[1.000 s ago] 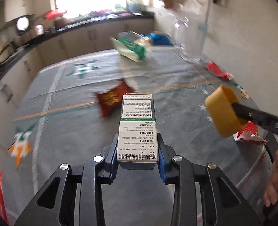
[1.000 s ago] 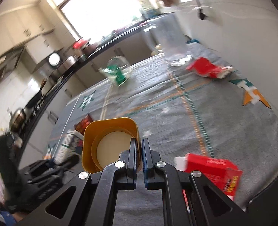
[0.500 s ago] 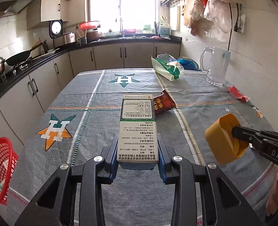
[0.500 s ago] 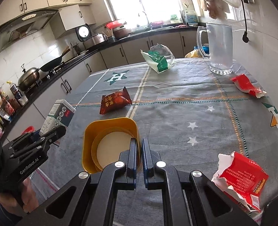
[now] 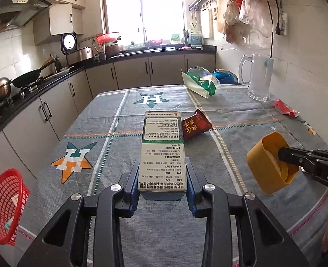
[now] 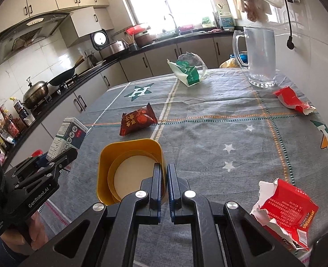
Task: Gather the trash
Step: 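Lift the medicine box with the left tool while the right tool holds the yellow container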
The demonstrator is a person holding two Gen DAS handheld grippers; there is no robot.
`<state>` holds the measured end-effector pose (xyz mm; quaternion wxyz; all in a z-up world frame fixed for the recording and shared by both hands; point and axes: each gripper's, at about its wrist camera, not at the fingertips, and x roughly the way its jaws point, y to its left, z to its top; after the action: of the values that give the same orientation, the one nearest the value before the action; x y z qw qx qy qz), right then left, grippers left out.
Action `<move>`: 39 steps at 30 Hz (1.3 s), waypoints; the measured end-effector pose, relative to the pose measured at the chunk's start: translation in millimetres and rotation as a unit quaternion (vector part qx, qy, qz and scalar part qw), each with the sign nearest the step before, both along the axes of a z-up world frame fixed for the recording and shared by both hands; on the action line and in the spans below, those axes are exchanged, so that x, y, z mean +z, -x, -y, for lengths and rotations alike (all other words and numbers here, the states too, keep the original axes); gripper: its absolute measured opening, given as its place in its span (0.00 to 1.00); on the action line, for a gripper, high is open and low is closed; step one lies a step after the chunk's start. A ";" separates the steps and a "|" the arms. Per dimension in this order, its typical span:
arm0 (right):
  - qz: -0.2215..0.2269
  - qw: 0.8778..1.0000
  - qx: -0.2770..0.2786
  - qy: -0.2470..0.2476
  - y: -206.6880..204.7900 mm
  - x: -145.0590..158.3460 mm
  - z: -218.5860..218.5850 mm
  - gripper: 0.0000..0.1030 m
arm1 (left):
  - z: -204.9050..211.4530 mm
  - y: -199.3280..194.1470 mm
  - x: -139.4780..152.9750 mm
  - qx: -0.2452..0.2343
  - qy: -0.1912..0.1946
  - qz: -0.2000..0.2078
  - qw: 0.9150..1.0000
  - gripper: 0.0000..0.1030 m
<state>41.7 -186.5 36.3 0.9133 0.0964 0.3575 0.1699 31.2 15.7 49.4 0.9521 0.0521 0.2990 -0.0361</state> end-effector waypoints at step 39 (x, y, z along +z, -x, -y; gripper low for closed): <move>0.020 1.000 0.012 0.000 5.3 5.1 -3.4 0.06 | -2.0 1.6 -0.4 0.013 -0.019 0.016 1.000 0.32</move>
<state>36.5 -183.0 41.4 0.9183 0.0890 0.3400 0.1825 29.6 17.8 48.9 0.9559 0.0667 0.2854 -0.0175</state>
